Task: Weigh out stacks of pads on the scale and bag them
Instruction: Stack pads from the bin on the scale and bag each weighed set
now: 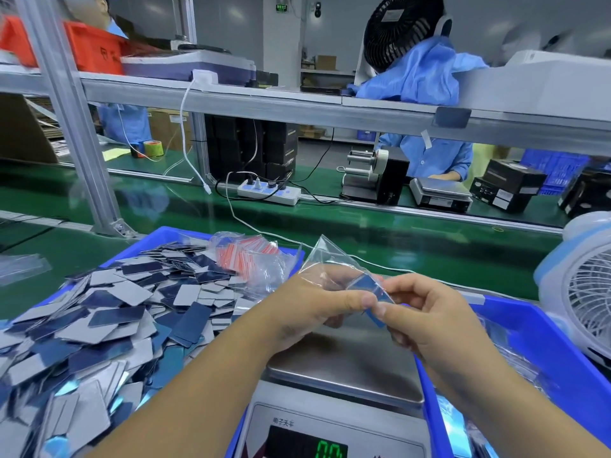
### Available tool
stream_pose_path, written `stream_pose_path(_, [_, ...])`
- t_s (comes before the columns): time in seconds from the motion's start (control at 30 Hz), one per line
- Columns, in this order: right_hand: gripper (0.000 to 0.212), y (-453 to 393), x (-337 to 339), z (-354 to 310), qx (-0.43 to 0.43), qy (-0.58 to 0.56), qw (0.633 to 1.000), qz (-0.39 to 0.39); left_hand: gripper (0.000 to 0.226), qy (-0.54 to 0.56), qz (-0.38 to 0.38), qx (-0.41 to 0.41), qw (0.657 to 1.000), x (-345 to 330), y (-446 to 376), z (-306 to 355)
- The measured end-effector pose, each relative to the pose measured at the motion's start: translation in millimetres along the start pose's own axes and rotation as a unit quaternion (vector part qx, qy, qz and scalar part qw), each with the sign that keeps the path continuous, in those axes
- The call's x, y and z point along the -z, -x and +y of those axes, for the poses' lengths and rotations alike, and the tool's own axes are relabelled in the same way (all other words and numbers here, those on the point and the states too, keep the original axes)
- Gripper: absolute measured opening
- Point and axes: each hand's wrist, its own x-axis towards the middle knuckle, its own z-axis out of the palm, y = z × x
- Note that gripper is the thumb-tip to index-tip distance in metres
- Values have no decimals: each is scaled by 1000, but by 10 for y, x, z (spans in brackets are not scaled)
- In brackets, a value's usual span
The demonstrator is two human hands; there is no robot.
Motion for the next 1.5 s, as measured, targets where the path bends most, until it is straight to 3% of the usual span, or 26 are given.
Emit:
stream_pose_path(0.23, [19,-22,24,-21,-10,-7,1000,12,11,40,106,-26,993,22,-36,-22])
stream_pose_path(0.5, [14,26,-45,-63,-1,-84,995,44,22,36,54,10,998,-41,-28,-92])
stream_pose_path(0.67, [13,43,-100,-66,-18,-112,993,41,22,53,90,-20,994,-72,-66,-114])
stream_pose_path(0.8, [7,26,-83,-44,2,-72,996,46,23,75,104,-36,991,-71,-61,-108])
stream_pose_path(1.0, [25,44,-124,16,16,-62,996,64,6,38,87,-38,995,-142,-63,-124])
stream_pose_path(1.13, [26,50,-172,-1,0,-130,988,77,10,33,82,-44,995,-183,-68,-153])
stream_pose_path(1.2, [10,64,-184,-36,-6,-162,986,49,9,50,67,-40,996,-192,-77,-158])
stream_pose_path(1.27, [19,81,-159,-69,-5,-175,985,-4,17,54,63,-47,995,-190,-76,-154])
stream_pose_path(1.37, [22,95,-126,-90,7,-135,990,-46,3,39,93,-57,993,-167,-64,-158])
stream_pose_path(1.43, [13,80,-125,-69,11,-69,998,-12,11,13,101,-37,994,-166,-66,-184])
stream_pose_path(1.5, [19,57,-119,-17,20,-15,999,29,12,-26,98,-18,995,-169,-70,-196])
